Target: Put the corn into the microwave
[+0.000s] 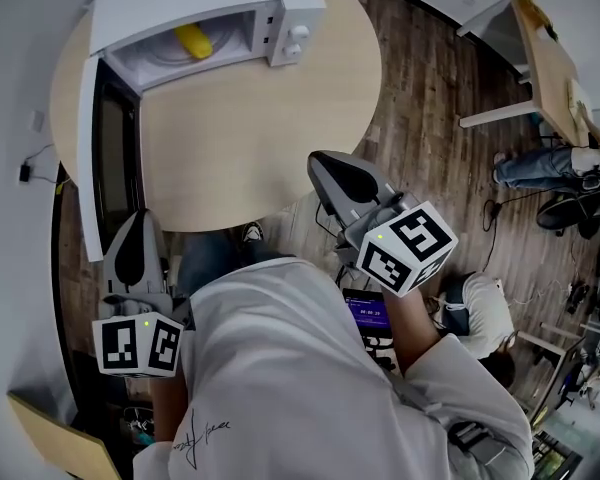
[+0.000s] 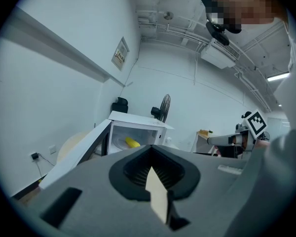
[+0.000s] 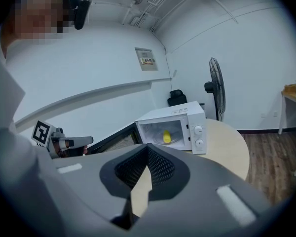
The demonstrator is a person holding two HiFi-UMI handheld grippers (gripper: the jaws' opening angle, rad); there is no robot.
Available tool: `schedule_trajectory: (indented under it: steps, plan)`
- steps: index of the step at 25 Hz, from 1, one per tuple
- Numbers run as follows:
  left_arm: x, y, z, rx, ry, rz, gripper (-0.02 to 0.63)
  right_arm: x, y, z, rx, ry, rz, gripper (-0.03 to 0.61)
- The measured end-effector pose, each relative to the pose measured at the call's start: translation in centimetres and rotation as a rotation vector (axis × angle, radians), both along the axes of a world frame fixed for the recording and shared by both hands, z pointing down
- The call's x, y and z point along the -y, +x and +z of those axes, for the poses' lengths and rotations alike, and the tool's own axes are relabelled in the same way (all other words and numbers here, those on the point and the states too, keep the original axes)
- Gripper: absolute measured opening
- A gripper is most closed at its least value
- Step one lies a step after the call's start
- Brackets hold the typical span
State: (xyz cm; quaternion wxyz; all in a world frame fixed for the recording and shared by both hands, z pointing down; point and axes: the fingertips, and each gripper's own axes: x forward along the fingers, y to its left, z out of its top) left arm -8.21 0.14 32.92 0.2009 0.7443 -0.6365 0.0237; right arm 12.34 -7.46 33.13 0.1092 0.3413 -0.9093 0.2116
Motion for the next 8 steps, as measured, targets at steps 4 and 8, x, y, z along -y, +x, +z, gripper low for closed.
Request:
schedule_trajectory:
  steps: [4, 8]
  plan:
    - [-0.38, -0.18, 0.38, 0.008, -0.011, 0.008, -0.011, -0.30, -0.37, -0.17, -0.011, 0.013, -0.021, 0.011]
    - [-0.71, 0.28, 0.71, 0.005, -0.017, 0.027, -0.011, -0.64, -0.16, -0.42, -0.018, 0.017, -0.027, 0.011]
